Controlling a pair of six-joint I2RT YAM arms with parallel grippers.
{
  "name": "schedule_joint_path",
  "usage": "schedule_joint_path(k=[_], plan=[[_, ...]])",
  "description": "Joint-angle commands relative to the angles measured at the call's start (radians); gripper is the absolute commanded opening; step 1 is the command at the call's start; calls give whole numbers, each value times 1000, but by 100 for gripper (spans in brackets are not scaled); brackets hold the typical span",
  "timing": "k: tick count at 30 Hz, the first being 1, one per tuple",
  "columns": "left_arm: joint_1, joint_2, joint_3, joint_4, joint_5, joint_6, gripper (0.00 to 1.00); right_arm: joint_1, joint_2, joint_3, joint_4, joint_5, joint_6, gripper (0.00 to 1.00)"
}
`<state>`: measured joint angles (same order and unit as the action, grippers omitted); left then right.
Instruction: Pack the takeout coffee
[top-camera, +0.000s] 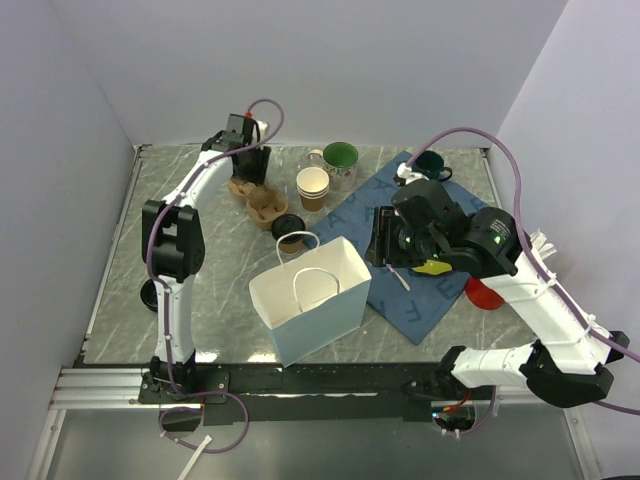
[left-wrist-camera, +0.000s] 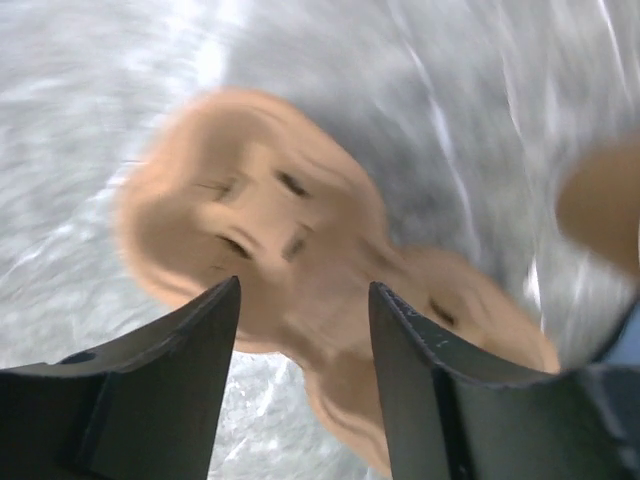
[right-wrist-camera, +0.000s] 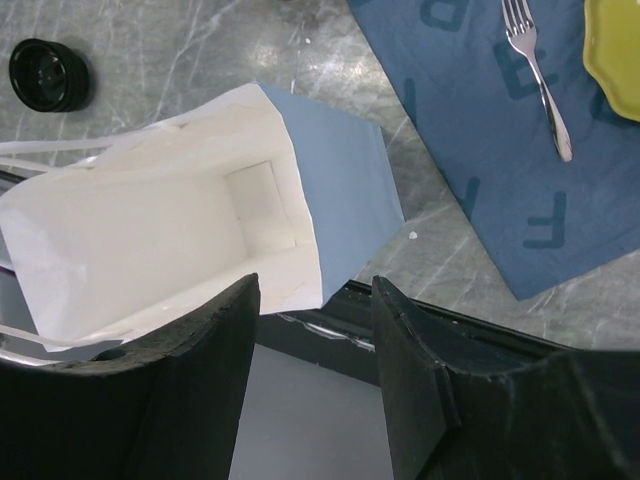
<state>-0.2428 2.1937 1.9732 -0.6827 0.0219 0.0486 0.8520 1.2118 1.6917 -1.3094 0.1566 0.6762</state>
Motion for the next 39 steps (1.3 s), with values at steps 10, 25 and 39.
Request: schedule_joint_path(k=[10,25,39], plan=[[-30,-52,182,-145,-363,-737,61,-5,-69,-43,45,21,28,56],[-58,20,194,-282,-359,-1035,57,-7,-104,-70,38,26,14,55],[-58,44,122,-261,-356,-1070,55,-4,-115,-79,38,27,11,55]])
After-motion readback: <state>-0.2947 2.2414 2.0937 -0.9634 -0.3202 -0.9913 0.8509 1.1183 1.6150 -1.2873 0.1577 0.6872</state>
